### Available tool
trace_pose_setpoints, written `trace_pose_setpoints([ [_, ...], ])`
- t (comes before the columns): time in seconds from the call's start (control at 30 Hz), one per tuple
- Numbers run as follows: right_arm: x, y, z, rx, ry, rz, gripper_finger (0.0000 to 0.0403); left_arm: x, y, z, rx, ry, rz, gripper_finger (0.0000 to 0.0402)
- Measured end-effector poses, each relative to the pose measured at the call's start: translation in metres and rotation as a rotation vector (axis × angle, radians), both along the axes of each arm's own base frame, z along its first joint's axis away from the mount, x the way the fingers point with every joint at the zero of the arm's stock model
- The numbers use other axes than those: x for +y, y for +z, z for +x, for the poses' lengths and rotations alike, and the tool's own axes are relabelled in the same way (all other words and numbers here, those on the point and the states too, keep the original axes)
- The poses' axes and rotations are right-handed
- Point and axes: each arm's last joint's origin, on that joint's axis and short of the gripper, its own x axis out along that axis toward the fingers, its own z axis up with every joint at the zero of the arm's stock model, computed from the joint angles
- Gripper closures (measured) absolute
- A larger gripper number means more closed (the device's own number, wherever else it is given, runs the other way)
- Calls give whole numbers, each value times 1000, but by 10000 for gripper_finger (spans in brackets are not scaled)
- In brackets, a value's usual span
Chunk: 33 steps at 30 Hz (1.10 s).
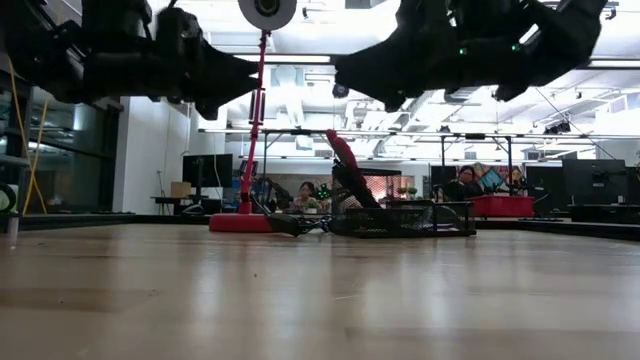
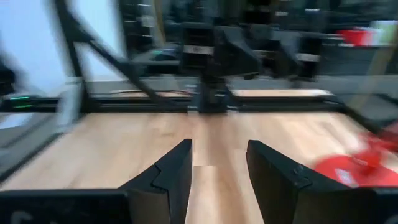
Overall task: Pick and place office supplies into organizer
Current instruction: Return to Home Position
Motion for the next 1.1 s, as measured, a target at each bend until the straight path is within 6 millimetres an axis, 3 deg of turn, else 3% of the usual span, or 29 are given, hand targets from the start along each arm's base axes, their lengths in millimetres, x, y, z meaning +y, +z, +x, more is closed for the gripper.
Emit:
trace_pose_setpoints([
  [0.13, 10, -4, 0, 41, -108, 48, 258, 1, -4, 0, 45, 67, -12, 234],
  [0.5, 30, -6, -2, 60, -44, 61, 258, 1, -20, -1, 202, 84, -58, 234],
  [0.8, 25, 1, -2, -20, -215, 215, 258, 0, -29, -3, 290, 87, -82, 234],
  [1.1, 28, 0, -2, -24, -255, 397, 258, 0, -30, -3, 301, 87, -85, 234],
])
